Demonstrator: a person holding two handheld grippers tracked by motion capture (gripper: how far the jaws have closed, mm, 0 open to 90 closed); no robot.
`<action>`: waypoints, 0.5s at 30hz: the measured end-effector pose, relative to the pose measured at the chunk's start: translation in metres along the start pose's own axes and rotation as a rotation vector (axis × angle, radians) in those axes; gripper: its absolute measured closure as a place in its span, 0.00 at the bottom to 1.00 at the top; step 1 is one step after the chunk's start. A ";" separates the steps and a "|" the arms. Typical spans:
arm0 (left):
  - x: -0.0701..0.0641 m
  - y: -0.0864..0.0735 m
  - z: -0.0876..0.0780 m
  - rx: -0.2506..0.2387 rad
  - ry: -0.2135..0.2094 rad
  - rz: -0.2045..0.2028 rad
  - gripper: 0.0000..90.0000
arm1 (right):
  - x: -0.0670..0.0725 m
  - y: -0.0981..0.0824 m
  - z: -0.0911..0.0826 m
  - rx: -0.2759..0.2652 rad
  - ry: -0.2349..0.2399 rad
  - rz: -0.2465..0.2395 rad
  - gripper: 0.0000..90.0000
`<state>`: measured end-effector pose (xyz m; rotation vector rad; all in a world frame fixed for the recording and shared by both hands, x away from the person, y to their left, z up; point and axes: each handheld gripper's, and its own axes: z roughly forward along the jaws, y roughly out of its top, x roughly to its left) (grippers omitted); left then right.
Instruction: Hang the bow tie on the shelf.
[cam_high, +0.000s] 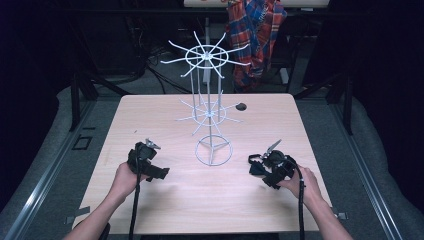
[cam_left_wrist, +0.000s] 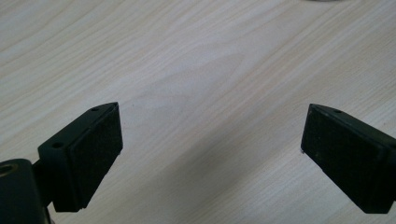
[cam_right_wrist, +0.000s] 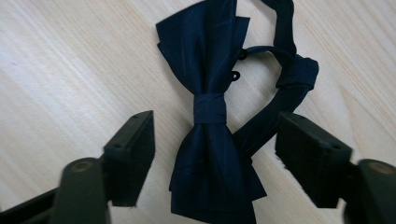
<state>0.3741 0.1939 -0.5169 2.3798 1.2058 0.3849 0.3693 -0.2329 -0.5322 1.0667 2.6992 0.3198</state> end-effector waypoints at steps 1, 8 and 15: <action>0.000 0.000 0.000 0.000 -0.001 0.000 0.06 | 0.000 0.000 0.002 -0.001 0.000 0.006 0.43; 0.000 0.000 0.000 0.004 -0.005 0.003 0.06 | 0.001 0.002 0.005 0.051 -0.032 0.009 0.54; 0.000 0.000 0.001 0.002 -0.004 0.001 0.06 | 0.001 0.002 0.011 0.103 -0.068 0.004 0.68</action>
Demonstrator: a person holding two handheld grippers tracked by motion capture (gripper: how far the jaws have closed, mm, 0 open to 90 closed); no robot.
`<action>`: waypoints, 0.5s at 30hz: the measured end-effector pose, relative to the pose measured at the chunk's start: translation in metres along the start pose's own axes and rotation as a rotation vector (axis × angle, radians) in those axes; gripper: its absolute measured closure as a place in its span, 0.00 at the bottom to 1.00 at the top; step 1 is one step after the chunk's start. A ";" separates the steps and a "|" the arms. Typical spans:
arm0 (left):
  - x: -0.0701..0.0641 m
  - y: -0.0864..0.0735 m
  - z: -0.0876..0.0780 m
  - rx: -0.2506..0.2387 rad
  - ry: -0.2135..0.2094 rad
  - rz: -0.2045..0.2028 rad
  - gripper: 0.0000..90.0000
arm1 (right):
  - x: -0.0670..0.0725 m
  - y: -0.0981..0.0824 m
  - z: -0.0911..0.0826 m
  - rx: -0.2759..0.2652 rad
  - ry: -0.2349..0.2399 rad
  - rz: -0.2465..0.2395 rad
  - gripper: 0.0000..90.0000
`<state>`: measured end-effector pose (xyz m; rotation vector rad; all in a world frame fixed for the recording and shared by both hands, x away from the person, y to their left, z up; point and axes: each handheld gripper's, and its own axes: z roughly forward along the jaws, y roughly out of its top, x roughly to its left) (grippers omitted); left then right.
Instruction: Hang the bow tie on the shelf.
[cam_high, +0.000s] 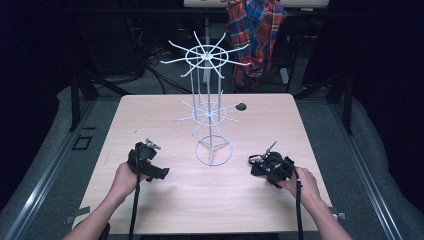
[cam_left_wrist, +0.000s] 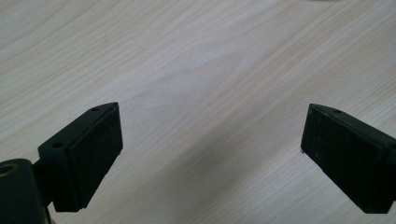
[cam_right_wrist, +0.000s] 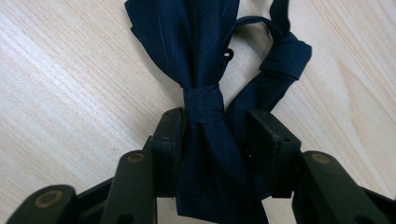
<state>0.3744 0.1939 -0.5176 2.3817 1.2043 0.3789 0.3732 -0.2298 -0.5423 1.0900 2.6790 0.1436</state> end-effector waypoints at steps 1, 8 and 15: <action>0.000 0.000 0.000 0.000 0.000 0.000 0.06 | 0.001 0.000 0.000 0.000 -0.007 -0.003 0.71; 0.000 0.000 0.000 0.001 -0.002 0.000 0.06 | 0.001 0.000 -0.003 -0.013 -0.018 -0.018 0.83; 0.000 0.000 0.000 0.001 -0.005 0.003 0.06 | 0.001 -0.002 -0.006 -0.042 -0.033 -0.016 0.85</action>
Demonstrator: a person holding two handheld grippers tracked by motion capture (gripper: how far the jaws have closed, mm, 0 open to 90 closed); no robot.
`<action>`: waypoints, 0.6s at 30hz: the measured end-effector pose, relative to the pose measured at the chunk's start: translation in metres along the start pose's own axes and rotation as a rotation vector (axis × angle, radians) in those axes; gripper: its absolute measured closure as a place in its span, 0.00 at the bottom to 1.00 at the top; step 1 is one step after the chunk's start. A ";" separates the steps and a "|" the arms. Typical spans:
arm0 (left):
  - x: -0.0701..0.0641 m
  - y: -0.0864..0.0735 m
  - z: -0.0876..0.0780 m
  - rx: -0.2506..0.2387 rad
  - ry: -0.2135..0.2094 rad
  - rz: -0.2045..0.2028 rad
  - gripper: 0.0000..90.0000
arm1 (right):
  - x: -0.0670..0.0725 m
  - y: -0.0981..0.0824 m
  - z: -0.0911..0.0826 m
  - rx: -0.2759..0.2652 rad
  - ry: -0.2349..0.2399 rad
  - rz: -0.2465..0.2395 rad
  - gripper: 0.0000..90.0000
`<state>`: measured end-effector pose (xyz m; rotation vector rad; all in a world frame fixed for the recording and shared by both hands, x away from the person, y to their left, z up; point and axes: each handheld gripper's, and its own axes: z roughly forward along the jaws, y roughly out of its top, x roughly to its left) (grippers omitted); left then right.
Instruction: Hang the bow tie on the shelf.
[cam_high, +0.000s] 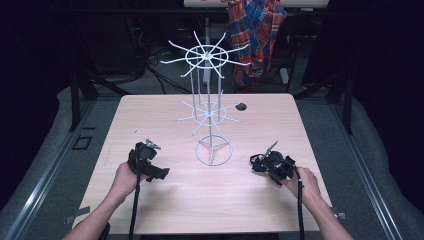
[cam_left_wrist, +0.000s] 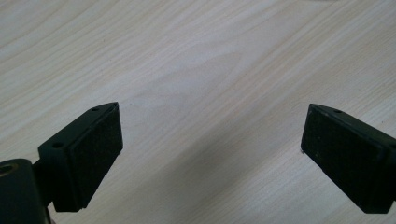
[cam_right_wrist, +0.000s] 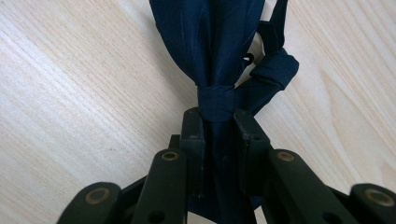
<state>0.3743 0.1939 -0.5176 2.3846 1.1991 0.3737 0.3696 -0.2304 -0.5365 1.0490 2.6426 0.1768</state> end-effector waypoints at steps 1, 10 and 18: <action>0.000 0.000 0.000 0.001 -0.001 0.000 0.06 | 0.000 -0.001 0.000 -0.020 0.006 0.008 0.85; 0.000 0.000 -0.001 -0.001 0.002 -0.002 0.06 | -0.007 -0.003 -0.017 -0.112 0.010 0.044 0.86; 0.000 -0.001 -0.001 0.000 0.004 0.001 0.06 | -0.011 -0.005 -0.035 -0.220 0.042 0.082 0.86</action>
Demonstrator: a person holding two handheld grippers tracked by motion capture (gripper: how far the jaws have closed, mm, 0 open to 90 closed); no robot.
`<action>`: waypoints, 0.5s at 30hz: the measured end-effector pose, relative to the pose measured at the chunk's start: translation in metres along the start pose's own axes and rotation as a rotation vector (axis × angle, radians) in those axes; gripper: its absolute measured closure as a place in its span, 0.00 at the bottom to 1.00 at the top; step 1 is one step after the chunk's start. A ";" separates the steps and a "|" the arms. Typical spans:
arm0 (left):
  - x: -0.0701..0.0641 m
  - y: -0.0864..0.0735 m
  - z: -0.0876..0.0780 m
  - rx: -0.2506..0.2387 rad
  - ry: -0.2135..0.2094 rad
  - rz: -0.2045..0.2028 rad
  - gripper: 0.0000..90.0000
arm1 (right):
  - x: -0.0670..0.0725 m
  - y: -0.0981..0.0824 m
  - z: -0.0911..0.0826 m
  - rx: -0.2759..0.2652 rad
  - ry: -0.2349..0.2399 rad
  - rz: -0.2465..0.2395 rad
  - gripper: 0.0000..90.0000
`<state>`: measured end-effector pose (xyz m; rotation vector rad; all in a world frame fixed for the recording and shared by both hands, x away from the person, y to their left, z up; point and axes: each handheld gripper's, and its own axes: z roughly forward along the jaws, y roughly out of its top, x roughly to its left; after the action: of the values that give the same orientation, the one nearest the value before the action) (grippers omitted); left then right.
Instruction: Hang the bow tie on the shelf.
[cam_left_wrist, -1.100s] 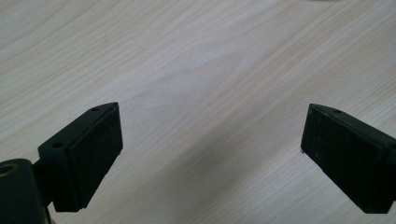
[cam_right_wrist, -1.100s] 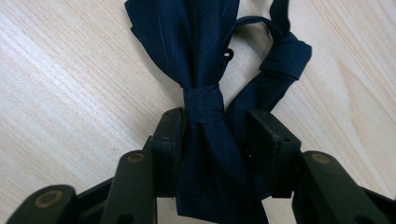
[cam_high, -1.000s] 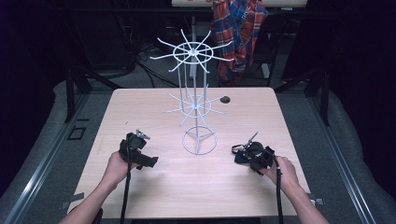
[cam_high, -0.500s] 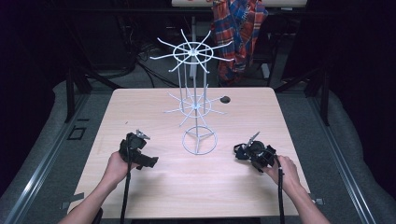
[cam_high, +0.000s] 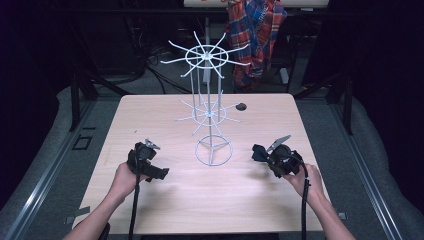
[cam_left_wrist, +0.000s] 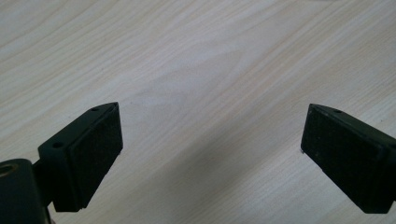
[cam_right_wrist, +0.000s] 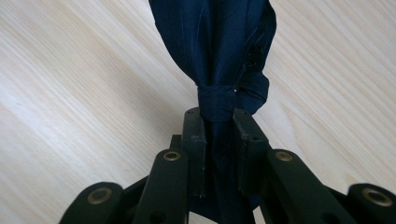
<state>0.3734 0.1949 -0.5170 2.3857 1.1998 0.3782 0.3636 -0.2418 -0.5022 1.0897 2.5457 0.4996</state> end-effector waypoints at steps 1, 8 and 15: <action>0.000 0.000 0.000 0.001 0.001 0.001 0.06 | -0.001 0.000 -0.001 -0.014 0.018 0.009 0.86; 0.000 0.000 -0.001 0.003 -0.007 0.002 0.06 | -0.003 0.002 -0.009 -0.067 0.042 0.040 0.85; 0.000 0.000 0.000 0.004 -0.007 0.004 0.06 | -0.002 0.004 -0.013 -0.105 0.067 0.049 0.86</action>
<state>0.3730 0.1947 -0.5174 2.3911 1.1931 0.3686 0.3618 -0.2428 -0.4881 1.1180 2.5225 0.6859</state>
